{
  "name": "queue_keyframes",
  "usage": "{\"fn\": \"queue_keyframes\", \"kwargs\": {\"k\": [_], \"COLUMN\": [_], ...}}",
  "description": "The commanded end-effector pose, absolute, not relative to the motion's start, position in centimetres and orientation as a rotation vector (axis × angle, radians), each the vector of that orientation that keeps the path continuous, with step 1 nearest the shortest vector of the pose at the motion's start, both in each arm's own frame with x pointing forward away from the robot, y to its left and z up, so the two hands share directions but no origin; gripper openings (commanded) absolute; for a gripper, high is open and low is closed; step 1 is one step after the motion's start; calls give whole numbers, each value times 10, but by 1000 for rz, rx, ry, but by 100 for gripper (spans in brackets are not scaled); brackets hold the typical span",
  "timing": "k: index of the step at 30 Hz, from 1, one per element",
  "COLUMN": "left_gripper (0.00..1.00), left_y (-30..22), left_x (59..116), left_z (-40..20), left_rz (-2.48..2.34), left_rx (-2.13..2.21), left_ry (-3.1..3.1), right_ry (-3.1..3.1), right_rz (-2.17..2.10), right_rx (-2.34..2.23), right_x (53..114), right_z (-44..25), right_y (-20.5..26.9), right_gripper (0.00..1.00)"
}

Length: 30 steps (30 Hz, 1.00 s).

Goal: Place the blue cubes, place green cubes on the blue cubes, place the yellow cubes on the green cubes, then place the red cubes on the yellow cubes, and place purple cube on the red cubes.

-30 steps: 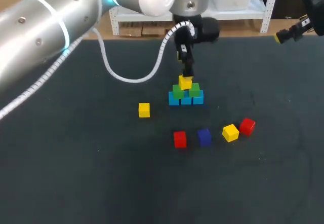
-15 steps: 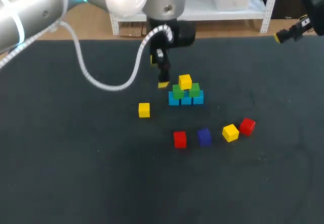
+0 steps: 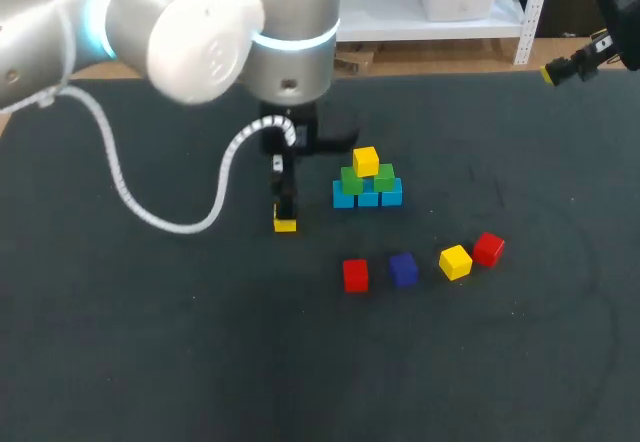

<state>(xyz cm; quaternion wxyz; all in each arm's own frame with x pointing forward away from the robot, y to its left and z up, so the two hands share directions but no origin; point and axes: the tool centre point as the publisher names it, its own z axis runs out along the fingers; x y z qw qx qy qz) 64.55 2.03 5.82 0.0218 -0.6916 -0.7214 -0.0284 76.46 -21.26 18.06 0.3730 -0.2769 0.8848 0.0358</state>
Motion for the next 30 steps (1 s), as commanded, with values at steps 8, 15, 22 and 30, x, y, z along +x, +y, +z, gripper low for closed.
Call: {"fn": "queue_keyframes", "kwargs": {"k": [8, 15, 22, 30], "left_gripper": [100, 100, 100, 100], "left_y": [21, 22, 20, 22], "left_x": [630, 638, 642, 644], "left_z": [30, 22, 13, 7], "left_rz": [113, 140, 190, 286], "left_rx": [-2286, -2337, -2305, -2231], "left_ry": [-2315, -2304, -2267, -2266], "right_ry": [2261, 2261, 2261, 2261], "right_rz": [82, 82, 82, 82], "right_rx": [-701, -701, -701, -701], "right_x": [763, 763, 763, 763], "right_z": [179, 179, 179, 179], "right_y": [-212, -212, -212, -212], "right_gripper": [100, 100, 100, 100]}}
